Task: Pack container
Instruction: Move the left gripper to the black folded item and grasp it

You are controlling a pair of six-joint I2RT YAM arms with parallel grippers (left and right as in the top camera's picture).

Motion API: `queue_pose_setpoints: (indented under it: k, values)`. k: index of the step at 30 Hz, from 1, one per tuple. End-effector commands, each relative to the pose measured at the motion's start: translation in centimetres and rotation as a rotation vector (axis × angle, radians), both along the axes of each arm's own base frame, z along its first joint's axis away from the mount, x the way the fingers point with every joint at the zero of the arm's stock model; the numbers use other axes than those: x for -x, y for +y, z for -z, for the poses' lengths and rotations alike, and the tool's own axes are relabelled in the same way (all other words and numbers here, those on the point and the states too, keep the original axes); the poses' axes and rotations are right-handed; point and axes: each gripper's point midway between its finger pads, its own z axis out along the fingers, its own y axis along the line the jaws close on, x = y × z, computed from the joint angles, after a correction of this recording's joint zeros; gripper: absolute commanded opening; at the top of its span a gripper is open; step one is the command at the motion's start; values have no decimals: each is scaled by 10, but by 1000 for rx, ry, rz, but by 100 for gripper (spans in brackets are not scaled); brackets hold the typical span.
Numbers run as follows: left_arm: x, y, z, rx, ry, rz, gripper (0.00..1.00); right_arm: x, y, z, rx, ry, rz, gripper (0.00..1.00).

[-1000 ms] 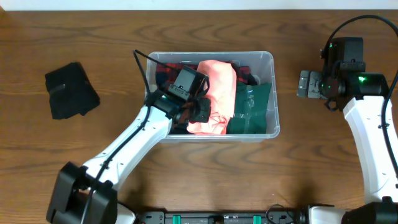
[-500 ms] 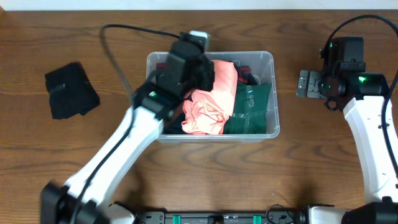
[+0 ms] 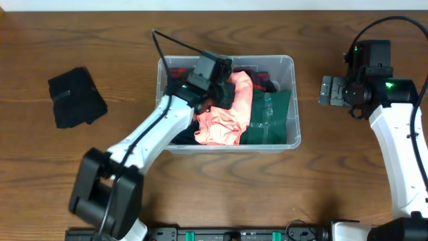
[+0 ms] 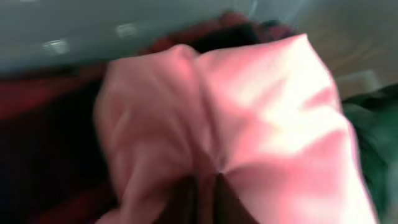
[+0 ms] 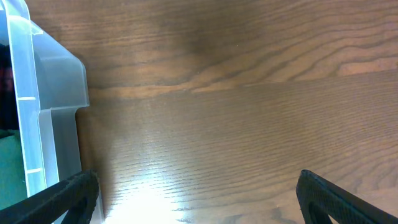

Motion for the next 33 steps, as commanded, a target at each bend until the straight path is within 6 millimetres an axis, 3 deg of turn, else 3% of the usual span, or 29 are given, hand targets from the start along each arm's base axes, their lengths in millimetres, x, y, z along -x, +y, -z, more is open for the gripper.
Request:
queue_pose_setpoints:
  k: [1, 2, 4, 6, 11, 15, 17, 20, 23, 27, 33]
  values:
    - [-14, 47, -96, -6, -250, -125, 40, 1, -1, 2, -3, 5, 2, 99]
    - [-16, 90, -130, -46, -341, -251, 66, 1, -1, 2, -3, 5, 2, 99]
    - [-12, 140, -154, -78, -388, -380, 79, 0, -1, 2, -3, 4, 2, 99]
    - [-8, 190, -161, -108, -383, -500, 86, 0, -1, 2, -3, 4, 2, 99]
    - [8, 337, -139, -177, -270, -870, 97, 1, -1, 2, -3, 5, 2, 99]
    - [22, 433, -108, -116, -190, -1064, 98, 0, -1, 2, -3, 5, 2, 99]
    - [23, 469, -86, -62, -158, -1105, 98, 0, -1, 2, -3, 5, 2, 99]
    - [20, 504, -47, 39, -118, -1092, 98, 0, -1, 2, -3, 5, 1, 99]
    - [11, 521, -10, 166, -91, -1062, 98, 1, -1, 2, -3, 9, 1, 99]
    - [-4, 524, 30, 219, -71, -970, 96, 4, -1, 3, -4, 21, 2, 99]
    - [-25, 514, 82, 322, -21, -889, 96, 4, -1, 3, -4, 21, 2, 99]
